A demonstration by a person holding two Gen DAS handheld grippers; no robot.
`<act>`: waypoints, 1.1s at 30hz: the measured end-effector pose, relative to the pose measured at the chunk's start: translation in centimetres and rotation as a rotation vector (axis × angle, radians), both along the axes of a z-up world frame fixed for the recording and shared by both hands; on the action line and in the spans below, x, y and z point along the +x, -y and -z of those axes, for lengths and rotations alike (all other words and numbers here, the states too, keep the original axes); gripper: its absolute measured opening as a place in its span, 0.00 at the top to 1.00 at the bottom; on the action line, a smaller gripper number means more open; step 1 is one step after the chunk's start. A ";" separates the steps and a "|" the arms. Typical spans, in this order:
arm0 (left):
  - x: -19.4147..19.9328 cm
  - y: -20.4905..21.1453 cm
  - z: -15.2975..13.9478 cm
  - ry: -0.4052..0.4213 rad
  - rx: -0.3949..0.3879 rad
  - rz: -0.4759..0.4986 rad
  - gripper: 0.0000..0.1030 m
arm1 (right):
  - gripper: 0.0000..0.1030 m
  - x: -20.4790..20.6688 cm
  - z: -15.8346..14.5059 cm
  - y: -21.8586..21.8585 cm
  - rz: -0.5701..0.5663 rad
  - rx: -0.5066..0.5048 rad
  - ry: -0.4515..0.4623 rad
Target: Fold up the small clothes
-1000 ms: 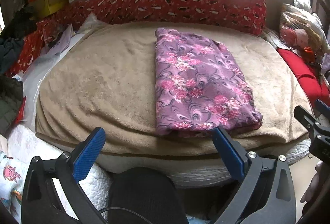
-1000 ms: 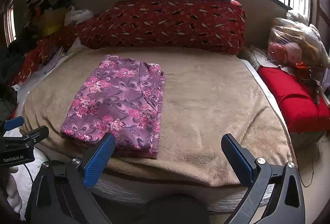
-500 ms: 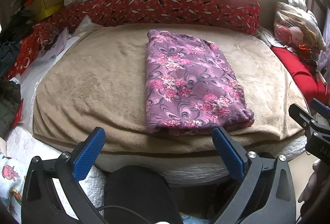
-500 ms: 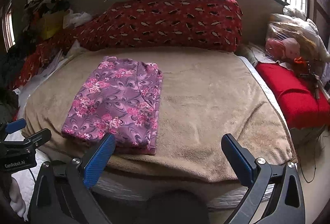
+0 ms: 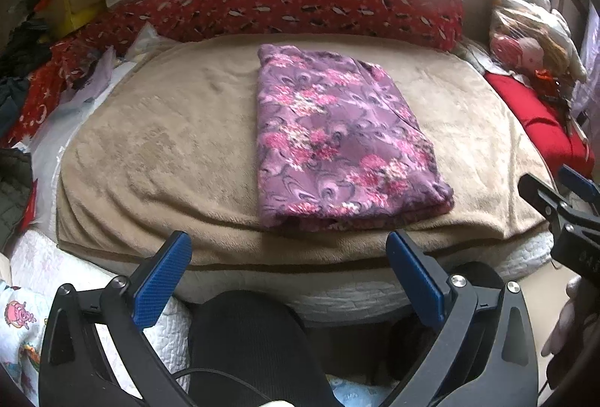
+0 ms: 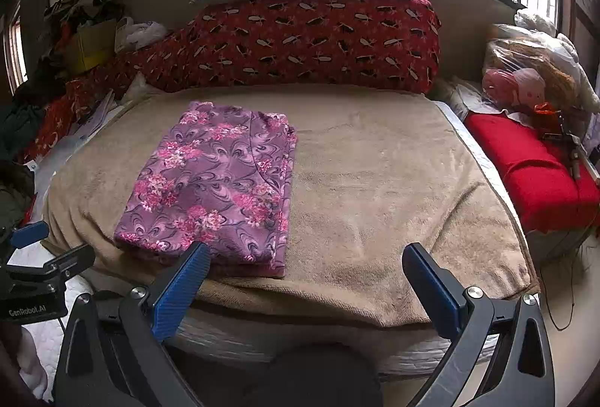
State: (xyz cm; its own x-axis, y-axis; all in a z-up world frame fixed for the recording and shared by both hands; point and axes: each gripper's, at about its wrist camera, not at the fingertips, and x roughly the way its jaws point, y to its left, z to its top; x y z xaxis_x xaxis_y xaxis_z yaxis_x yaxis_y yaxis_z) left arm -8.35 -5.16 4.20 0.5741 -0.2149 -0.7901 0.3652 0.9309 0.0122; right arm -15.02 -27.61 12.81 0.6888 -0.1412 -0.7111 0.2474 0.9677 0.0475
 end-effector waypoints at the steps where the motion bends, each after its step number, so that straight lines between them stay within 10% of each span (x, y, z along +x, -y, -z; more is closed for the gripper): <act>1: -0.1 0.0 0.0 -0.008 -0.008 0.014 0.01 | 0.00 0.0 0.0 0.1 0.000 0.000 0.000; 13: -0.3 -0.1 -0.4 -0.097 -0.114 0.078 0.01 | 0.00 -0.3 0.0 -0.5 0.010 0.000 -0.004; 33: -0.9 0.7 -0.2 -0.095 -0.074 0.100 0.01 | 0.00 -0.6 0.1 -0.8 0.029 0.016 -0.035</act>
State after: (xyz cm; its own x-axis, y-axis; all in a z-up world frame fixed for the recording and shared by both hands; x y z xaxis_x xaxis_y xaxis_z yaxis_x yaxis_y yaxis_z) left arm -9.26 -5.82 4.41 0.4702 -0.3269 -0.8198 0.4522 0.8869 -0.0943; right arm -15.62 -26.79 12.71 0.6590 -0.1493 -0.7372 0.2773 0.9593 0.0536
